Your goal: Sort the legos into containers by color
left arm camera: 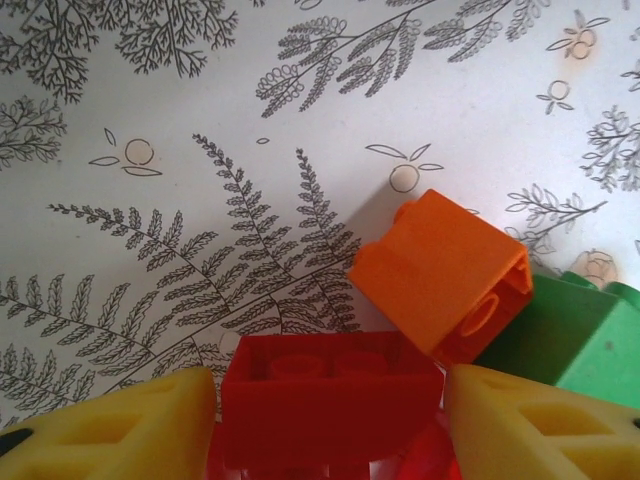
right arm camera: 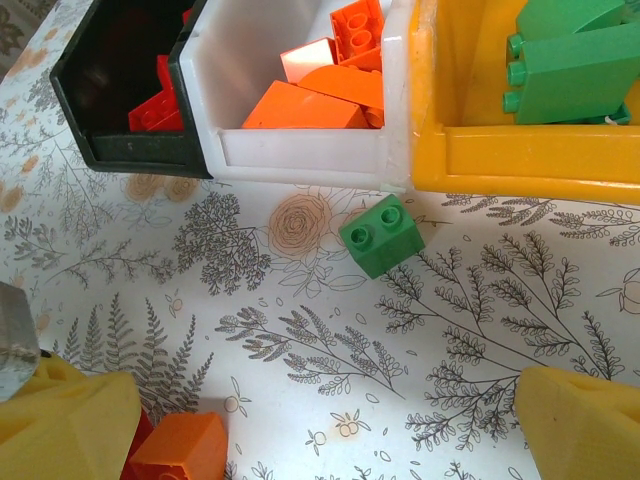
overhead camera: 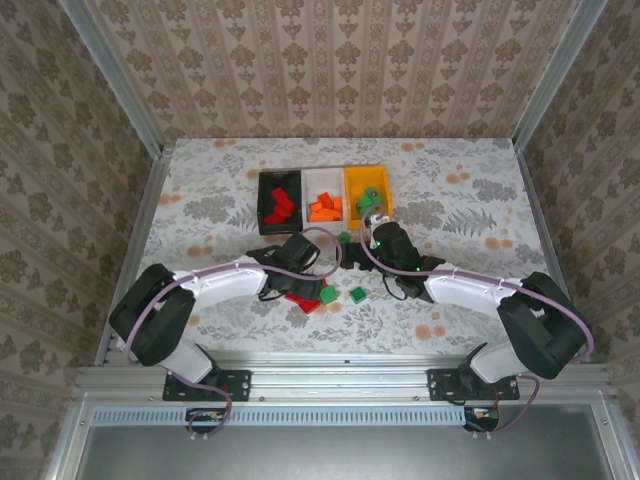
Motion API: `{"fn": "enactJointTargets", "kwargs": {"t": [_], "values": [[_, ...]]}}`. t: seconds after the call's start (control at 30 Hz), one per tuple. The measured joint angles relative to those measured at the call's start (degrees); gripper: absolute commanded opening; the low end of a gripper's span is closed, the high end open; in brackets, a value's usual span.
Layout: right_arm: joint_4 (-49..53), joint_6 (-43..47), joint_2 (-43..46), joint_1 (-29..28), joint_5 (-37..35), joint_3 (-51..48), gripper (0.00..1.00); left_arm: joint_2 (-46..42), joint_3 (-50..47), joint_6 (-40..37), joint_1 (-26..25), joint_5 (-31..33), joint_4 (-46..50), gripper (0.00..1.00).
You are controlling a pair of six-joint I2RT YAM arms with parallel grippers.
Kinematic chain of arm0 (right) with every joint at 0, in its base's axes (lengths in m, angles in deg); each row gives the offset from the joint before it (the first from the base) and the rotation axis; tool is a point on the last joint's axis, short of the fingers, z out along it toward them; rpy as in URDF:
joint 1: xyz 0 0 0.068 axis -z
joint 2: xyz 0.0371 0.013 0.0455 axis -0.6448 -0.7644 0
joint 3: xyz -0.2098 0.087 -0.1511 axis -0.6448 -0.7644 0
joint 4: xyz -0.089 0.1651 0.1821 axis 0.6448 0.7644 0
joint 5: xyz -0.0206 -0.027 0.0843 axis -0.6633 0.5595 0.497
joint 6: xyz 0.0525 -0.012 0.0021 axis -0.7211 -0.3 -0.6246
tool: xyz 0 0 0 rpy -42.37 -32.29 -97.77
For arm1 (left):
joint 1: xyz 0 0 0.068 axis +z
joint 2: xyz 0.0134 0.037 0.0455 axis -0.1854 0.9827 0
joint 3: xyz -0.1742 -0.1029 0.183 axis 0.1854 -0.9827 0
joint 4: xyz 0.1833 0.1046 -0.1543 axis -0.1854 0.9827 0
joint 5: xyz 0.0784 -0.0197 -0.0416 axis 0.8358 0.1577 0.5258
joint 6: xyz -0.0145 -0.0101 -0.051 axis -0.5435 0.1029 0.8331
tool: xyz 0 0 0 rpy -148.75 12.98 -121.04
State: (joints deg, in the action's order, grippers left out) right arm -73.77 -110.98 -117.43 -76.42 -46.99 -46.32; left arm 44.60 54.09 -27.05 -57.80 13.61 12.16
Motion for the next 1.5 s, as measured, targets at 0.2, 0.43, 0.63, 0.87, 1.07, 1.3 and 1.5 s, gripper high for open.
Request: {"fn": "enactJointTargets", "kwargs": {"t": [0.2, 0.43, 0.63, 0.87, 1.07, 1.3, 1.5], "values": [[0.0, 0.0, -0.1, 0.0, 0.0, 0.0, 0.98, 0.9, -0.9, 0.5, 3.1, 0.8, -1.2, 0.48], [0.0, 0.0, -0.1, -0.2, 0.0, 0.0, 0.98, 1.6, -0.9, 0.5, 6.5, 0.8, -3.5, 0.45], [0.0, 0.0, -0.1, -0.2, 0.0, 0.0, 0.98, 2.9, 0.0, 1.0, 8.5, 0.7, -5.2, 0.36], [0.0, 0.0, -0.1, -0.2, 0.0, 0.0, 0.97, 2.2, 2.9, 1.1, 8.6, 1.6, 0.3, 0.35], [0.0, 0.0, -0.1, -0.2, 0.0, 0.0, 0.98, 2.0, 17.2, -0.2, 13.6, 3.8, 6.9, 0.36], [0.0, 0.0, -0.4, -0.2, -0.1, 0.0, 0.97, 15.5, 40.9, -0.7, 21.0, 4.6, 10.4, 0.38], [0.0, 0.0, -0.4, -0.2, -0.2, 0.0, 0.98, 27.7, 51.0, -1.2, 21.3, 4.9, 15.8, 0.4]]}}
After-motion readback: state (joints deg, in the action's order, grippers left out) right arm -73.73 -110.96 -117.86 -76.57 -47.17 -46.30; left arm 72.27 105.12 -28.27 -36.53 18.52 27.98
